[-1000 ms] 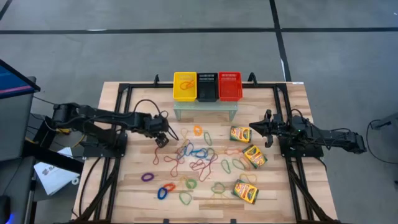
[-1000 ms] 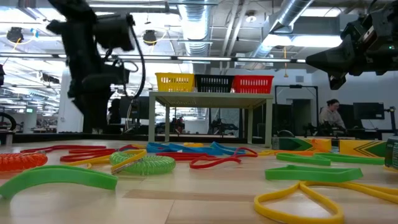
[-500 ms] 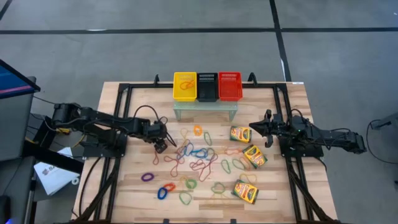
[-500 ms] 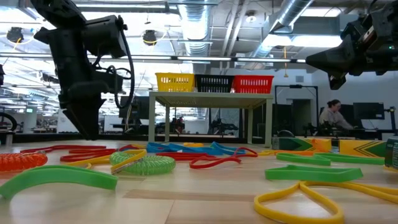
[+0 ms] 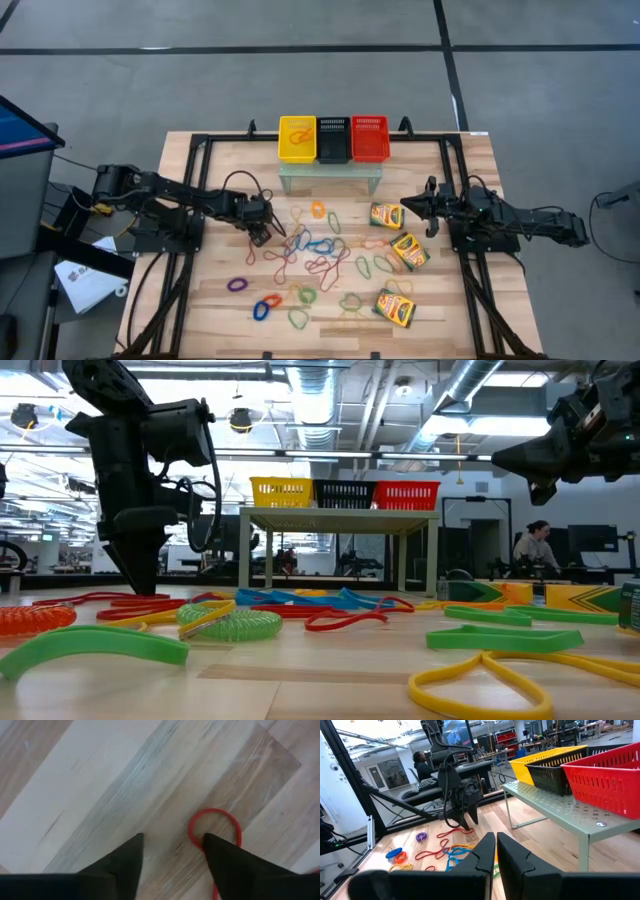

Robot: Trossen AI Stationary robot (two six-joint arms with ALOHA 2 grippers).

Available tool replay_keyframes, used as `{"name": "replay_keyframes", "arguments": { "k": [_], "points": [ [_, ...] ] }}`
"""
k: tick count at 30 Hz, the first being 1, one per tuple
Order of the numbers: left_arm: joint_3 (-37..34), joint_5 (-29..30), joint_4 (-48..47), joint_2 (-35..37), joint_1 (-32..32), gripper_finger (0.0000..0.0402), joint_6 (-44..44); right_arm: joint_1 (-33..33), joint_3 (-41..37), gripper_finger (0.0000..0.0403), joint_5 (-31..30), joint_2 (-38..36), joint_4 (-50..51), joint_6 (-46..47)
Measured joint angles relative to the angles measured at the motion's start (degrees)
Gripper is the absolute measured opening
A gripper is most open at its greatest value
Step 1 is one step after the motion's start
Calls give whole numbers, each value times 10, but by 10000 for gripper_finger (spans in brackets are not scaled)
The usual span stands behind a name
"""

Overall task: Pick & Place Office Desk Supplies
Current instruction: Put the big red rubber band into the yellow bin on the shelf

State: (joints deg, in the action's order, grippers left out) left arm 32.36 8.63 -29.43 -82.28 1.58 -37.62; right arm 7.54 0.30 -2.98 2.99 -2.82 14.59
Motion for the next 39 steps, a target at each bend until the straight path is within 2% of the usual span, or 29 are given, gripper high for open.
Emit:
{"name": "replay_keyframes", "arguments": {
  "k": [10, 20, 26, 31, 39],
  "points": [
    [-1, -30, 5, 3, 9, 11, -14, 0, 0, 17, 0, 0, 1, 0],
    [28, -23, 7, 57, 21, 0, -17, 0, 0, 17, 0, 0, 1, 0],
    [73, 18, 24, 103, 21, 0, 4, 0, 0, 17, 0, 0, 1, 0],
    [134, 79, 55, 131, 25, 0, 63, 0, 0, 17, 0, 0, 1, 0],
    [267, 97, 68, 133, 74, 0, 197, 0, 0, 17, 0, 0, 3, 0]
  ]
}}
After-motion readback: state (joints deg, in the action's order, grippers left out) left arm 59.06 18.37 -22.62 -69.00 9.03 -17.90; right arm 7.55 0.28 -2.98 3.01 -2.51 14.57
